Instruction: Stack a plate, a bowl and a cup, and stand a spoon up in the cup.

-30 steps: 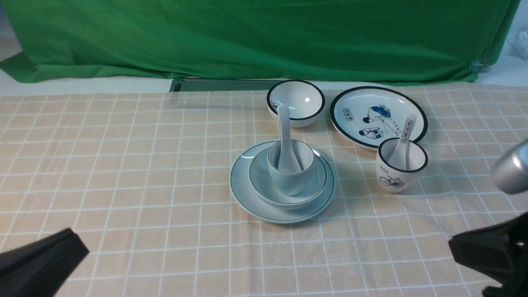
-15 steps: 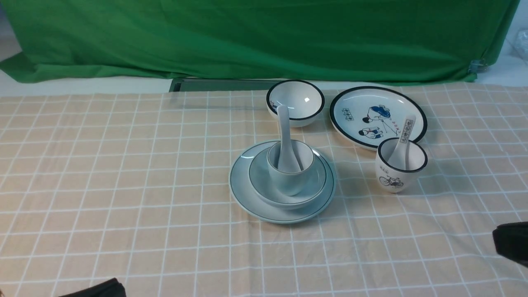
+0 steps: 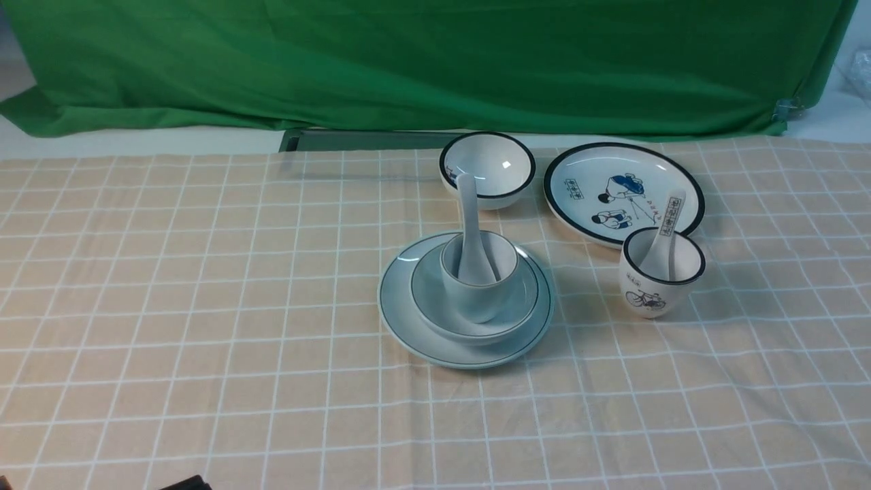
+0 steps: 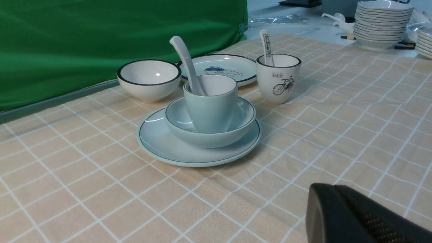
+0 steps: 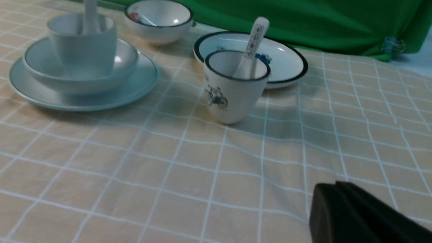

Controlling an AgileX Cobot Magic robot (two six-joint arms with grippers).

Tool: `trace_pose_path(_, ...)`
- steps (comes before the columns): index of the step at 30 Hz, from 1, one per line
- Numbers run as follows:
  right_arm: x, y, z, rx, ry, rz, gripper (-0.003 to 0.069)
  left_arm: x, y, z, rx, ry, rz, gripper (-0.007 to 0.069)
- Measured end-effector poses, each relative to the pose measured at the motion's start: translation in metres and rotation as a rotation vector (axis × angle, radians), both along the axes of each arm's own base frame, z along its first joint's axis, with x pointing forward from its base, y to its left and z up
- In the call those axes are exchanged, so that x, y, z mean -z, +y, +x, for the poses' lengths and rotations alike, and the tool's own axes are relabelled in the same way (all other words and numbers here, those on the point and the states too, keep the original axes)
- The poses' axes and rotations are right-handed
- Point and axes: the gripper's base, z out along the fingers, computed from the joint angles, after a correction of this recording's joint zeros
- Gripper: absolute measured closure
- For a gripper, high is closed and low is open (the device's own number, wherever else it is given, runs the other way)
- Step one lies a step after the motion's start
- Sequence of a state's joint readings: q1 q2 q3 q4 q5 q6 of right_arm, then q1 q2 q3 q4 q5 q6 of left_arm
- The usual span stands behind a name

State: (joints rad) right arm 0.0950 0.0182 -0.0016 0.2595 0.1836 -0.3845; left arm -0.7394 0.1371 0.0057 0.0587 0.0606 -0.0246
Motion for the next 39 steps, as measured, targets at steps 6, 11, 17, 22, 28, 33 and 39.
trace_pose_path(6,0.006,0.001,-0.002,0.001,0.043,0.026,0.0641,0.0,0.0,0.0,0.0,0.001,0.001,0.0622)
trace_pose_path(11,0.007,0.001,-0.002,0.001,0.052,0.033,0.0638,0.0,0.0,0.0,0.0,0.002,0.002,0.0622)
trace_pose_path(17,0.007,0.001,-0.002,0.002,0.057,0.04,0.0624,0.0,0.0,0.0,0.0,0.001,0.003,0.0622)
trace_pose_path(22,0.007,0.001,-0.002,0.002,0.058,0.041,0.0617,0.001,0.0,0.0,0.0,0.002,0.004,0.0622)
trace_pose_path(28,0.007,0.001,-0.002,0.002,0.06,0.041,0.0594,0.001,0.0,0.0,0.0,0.002,0.004,0.0622)
trace_pose_path(33,0.007,0.001,-0.002,0.002,0.06,0.041,0.058,-0.004,0.0,0.0,-0.002,-0.033,-0.027,0.0622)
trace_pose_path(39,0.007,0.001,-0.002,0.002,0.06,0.041,0.0565,-0.022,0.016,0.009,-0.271,-0.209,-0.144,0.0622)
